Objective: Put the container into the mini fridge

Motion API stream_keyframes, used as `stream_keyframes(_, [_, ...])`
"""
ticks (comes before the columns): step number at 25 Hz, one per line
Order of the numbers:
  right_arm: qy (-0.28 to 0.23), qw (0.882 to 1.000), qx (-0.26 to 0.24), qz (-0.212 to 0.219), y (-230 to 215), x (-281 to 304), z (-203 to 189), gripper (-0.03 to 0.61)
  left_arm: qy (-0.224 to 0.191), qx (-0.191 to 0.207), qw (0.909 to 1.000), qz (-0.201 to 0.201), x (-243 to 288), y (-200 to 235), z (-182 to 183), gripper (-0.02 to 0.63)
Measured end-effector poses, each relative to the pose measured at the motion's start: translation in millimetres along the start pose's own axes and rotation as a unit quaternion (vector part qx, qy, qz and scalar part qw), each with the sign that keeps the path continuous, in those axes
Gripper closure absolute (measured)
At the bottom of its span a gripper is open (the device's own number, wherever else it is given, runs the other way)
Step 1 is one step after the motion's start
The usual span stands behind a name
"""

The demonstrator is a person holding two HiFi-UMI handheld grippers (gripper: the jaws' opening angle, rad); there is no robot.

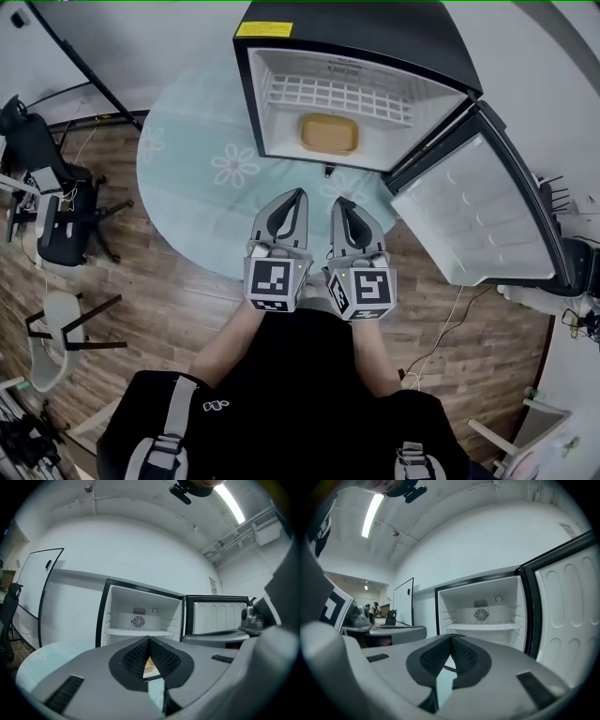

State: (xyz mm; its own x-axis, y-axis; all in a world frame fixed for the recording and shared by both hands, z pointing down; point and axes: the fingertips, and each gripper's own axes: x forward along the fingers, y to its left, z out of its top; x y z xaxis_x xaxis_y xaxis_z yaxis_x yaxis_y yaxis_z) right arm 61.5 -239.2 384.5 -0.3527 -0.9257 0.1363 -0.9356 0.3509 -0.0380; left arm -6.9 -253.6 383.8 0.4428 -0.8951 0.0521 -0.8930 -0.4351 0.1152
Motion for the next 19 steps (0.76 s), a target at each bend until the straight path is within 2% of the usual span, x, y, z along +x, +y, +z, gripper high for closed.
stream_keyframes(19, [-0.006,1.000,0.001,0.001,-23.9,16.6,5.4,0.574,-0.001,0.002,0.9999,-0.011,27.2,-9.1,1.5,0.600])
